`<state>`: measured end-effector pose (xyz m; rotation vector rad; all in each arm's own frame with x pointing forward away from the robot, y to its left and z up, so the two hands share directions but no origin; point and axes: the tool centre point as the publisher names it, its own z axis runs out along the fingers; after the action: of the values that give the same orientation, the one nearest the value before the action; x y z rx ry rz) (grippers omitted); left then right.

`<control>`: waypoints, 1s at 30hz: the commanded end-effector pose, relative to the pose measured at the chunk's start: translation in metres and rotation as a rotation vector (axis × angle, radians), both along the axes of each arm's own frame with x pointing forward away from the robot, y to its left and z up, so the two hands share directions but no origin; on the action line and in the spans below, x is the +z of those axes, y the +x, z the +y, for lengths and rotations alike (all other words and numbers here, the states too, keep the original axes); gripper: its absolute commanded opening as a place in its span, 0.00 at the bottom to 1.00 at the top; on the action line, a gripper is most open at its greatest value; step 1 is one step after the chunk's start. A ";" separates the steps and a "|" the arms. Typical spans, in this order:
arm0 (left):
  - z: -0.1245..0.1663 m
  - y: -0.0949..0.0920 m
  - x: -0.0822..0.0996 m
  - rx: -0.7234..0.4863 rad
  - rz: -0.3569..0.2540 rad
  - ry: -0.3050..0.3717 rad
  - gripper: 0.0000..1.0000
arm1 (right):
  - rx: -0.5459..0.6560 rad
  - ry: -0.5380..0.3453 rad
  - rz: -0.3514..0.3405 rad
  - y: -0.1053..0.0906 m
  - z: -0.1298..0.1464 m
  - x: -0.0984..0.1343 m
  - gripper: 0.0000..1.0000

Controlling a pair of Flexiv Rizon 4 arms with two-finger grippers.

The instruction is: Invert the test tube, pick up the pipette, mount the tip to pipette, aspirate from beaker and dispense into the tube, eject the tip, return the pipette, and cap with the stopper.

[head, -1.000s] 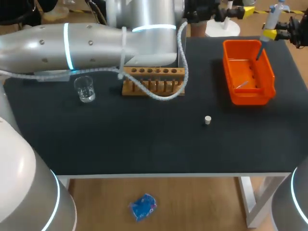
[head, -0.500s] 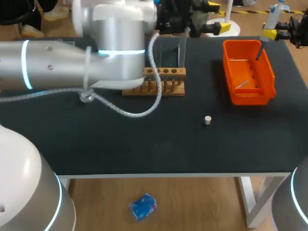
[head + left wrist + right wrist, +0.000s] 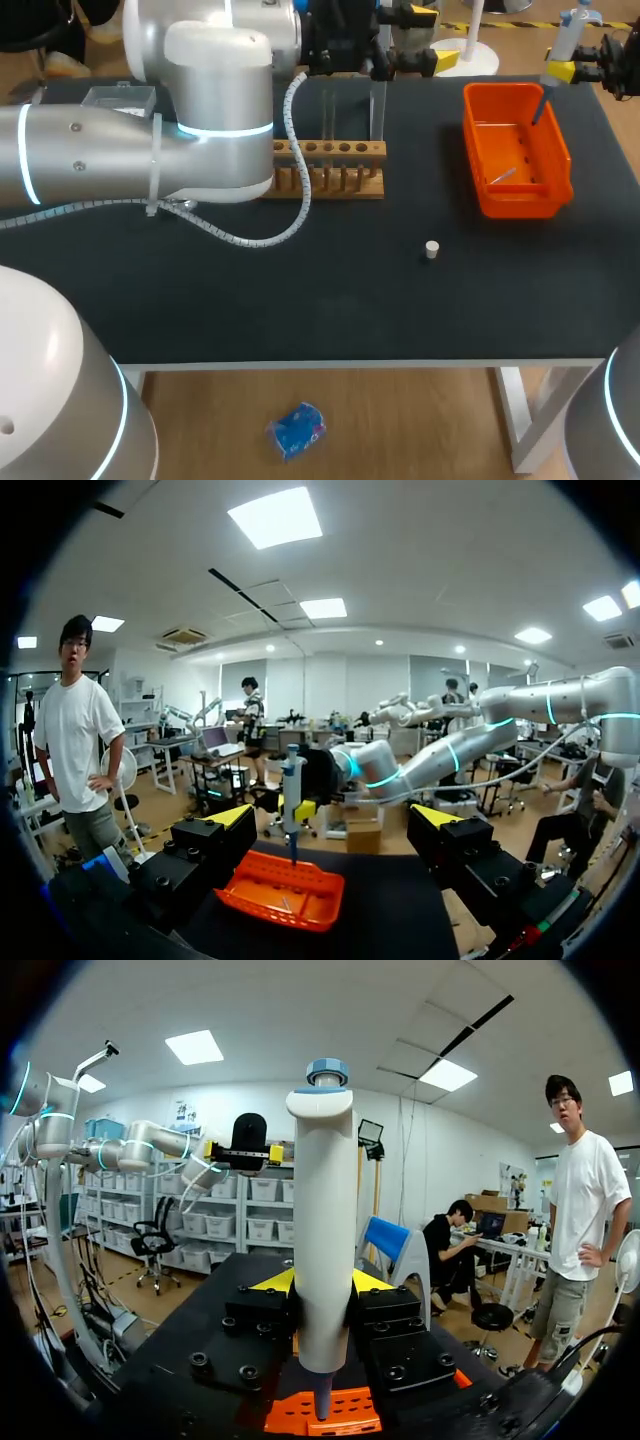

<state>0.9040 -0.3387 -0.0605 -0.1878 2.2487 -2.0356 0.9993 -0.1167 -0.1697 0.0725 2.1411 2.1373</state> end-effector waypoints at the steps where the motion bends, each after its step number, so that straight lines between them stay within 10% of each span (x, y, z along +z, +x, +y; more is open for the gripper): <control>1: 0.022 -0.003 -0.001 -0.011 0.002 -0.014 1.00 | 0.013 -0.011 0.008 -0.006 0.013 0.004 0.00; 30: 0.155 -0.050 -0.044 0.056 -0.016 -0.020 1.00 | 0.346 -0.001 0.051 -0.095 0.201 0.006 0.00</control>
<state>0.8571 -0.2052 -0.1010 -0.2494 2.1931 -2.0106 0.9074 0.0679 -0.1587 -0.2687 2.3331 2.3234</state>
